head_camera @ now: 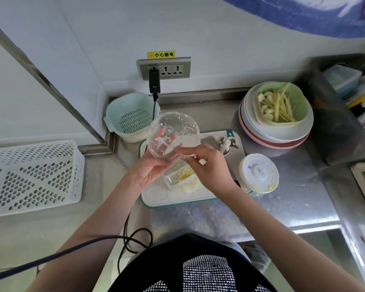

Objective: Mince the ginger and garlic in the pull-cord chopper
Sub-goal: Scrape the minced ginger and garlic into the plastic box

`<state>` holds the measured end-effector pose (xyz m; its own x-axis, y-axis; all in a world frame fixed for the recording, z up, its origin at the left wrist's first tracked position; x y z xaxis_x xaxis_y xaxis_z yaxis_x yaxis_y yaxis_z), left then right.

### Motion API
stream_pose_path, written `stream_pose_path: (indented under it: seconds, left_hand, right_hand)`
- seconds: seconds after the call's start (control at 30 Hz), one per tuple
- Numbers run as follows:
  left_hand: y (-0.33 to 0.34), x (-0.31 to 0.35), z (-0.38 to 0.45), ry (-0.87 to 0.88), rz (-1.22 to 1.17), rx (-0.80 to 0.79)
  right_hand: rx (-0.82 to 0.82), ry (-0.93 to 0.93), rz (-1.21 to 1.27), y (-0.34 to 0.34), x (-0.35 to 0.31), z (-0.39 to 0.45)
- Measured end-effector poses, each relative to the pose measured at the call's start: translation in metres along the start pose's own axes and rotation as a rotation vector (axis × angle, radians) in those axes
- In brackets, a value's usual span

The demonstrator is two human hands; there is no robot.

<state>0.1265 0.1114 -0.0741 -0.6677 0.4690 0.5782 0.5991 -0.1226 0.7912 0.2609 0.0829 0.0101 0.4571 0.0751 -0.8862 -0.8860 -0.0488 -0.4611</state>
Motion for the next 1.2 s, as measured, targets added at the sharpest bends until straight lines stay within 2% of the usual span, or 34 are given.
stream_pose_path:
  seconds: [0.17,0.43,0.53,0.63,0.8,0.9,1.0,1.13,1.2]
  left_hand:
    - [-0.002,0.0,0.005,-0.032,0.037,-0.042]
    - [0.003,0.008,0.005,-0.041,-0.088,-0.009]
    - [-0.002,0.006,0.008,-0.058,-0.047,0.021]
    - [-0.011,0.006,0.008,-0.081,0.07,0.108]
    - [-0.009,0.005,0.005,-0.056,0.231,0.133]
    - [-0.009,0.011,0.007,0.002,0.256,0.149]
    - [-0.018,0.023,0.008,0.067,0.272,0.155]
    - [-0.022,0.019,0.005,0.048,0.264,0.148]
    - [-0.017,0.017,0.006,0.043,0.236,0.141]
  right_hand:
    - [-0.081,-0.086,-0.034,0.007,-0.004,-0.015]
    - [-0.126,-0.034,-0.034,0.012,0.008,-0.02]
    - [-0.218,-0.006,-0.173,0.012,0.024,-0.021]
    - [-0.275,-0.055,-0.323,-0.004,0.036,-0.021]
    - [-0.082,-0.088,-0.258,-0.01,0.013,0.014]
    - [-0.164,-0.037,-0.35,0.011,0.013,0.017]
    - [-0.198,0.043,-0.387,0.002,0.031,-0.001]
    - [-0.002,0.026,-0.28,-0.01,0.025,0.011]
    - [0.005,-0.008,-0.286,-0.001,0.018,0.018]
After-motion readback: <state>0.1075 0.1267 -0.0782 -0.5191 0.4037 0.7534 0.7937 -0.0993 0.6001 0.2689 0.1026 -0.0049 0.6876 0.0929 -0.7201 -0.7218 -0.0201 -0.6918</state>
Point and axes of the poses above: each hand's wrist, its own z-axis towards the middle knuckle, its own y-axis out of the palm, x = y × z, the point moved 7 cm from there along z, towards the middle knuckle, and after that the axes turned 7 degrees about y, right-handed, at the moved point
